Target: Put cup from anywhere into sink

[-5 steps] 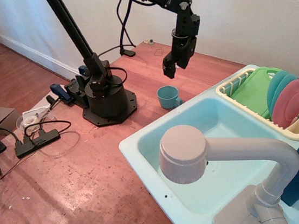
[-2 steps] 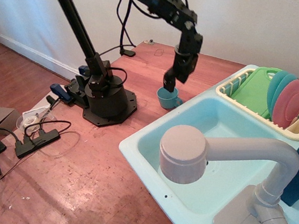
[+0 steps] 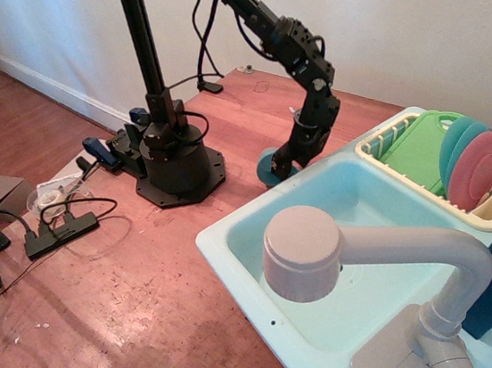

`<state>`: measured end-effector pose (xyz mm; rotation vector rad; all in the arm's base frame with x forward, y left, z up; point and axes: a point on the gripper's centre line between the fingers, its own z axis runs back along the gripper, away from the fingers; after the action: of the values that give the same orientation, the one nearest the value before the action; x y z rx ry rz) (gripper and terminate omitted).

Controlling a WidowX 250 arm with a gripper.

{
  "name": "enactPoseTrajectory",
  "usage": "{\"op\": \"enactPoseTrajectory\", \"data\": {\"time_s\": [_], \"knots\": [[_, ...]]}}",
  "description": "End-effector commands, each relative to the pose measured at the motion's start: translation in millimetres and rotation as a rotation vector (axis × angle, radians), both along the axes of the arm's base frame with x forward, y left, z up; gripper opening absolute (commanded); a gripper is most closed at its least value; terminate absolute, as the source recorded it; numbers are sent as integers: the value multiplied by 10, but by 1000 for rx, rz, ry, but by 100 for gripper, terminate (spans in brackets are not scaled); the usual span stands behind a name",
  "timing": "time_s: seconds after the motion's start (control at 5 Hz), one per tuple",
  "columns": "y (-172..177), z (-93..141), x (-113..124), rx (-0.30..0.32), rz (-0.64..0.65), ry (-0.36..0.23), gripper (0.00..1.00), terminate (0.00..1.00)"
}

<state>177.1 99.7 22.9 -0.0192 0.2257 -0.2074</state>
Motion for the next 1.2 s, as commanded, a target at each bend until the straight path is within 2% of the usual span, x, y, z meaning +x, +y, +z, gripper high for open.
{"op": "enactPoseTrajectory", "data": {"time_s": [0.0,0.2,0.4,0.6,0.8,1.0], "knots": [[-86,-99,102,-13,6,-33,100,0],[-91,33,134,27,21,-38,0,0],[-62,192,167,42,10,-29,0,0],[-107,236,226,43,5,-36,0,0],[22,567,263,72,-36,-9,0,0],[277,1074,241,167,-61,0,0,0]]}}
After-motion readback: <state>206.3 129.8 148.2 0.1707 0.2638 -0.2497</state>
